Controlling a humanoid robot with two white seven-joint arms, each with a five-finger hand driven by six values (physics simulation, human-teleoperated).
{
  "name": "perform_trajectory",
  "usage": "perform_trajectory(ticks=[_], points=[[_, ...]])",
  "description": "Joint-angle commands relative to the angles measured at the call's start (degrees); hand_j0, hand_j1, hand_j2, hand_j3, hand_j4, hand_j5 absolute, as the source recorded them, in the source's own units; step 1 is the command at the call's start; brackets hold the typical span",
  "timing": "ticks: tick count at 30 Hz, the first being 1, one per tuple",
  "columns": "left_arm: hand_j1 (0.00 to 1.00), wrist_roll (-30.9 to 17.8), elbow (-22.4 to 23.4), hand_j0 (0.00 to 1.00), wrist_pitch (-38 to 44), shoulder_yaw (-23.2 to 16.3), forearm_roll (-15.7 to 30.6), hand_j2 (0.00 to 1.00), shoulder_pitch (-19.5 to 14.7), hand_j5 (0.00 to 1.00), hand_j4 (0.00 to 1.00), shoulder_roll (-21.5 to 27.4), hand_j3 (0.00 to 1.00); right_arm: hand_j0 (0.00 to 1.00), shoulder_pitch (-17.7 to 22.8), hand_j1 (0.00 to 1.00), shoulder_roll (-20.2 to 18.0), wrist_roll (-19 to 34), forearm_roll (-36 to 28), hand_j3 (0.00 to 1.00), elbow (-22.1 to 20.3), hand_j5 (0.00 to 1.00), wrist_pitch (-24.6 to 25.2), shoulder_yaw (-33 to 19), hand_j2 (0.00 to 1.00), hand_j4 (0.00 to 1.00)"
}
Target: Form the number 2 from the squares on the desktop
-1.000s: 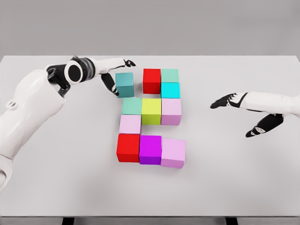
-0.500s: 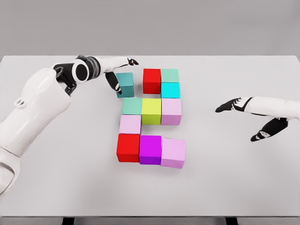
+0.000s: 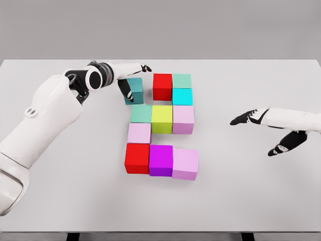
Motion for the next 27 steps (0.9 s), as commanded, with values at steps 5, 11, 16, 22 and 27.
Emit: perform_trajectory(ticks=[5,11,16,22,27], points=[[0.99,0.02,0.00,0.99,-0.08,1.81,-3.63,0.99,0.26,0.99,0.99,-0.66,0.99,1.00,0.00,1.00,-0.14,-0.02,-0.39,1.00,-0.26,1.00,0.16,-0.04,1.00,1.00],[0.99,0.02,0.00,0.99,-0.08,1.81,-3.89,0.99,0.26,0.99,0.99,-0.75,0.99,1.00,0.09,1.00,-0.14,-0.02,-0.39,1.00,-0.26,1.00,0.16,-0.04,1.00,1.00],[0.99,0.02,0.08,0.99,-0.08,1.81,-3.98,0.99,0.18,0.99,0.99,-0.75,0.99,1.00,0.09,1.00,-0.14,-0.02,-0.48,1.00,-0.26,1.00,0.16,-0.13,1.00,1.00],[0.99,0.02,0.17,0.99,-0.08,1.81,-3.98,0.99,0.18,0.99,0.99,-1.10,0.99,1.00,0.17,1.00,-0.14,-0.02,-0.39,1.00,-0.97,1.00,0.16,-0.04,1.00,1.00],[0.99,0.02,2.54,0.99,-0.08,1.90,-3.98,0.99,-0.26,0.99,0.99,-1.80,0.99,1.00,0.44,1.00,-0.14,-0.02,-0.39,1.00,-1.23,1.00,0.16,-0.04,1.00,1.00]])
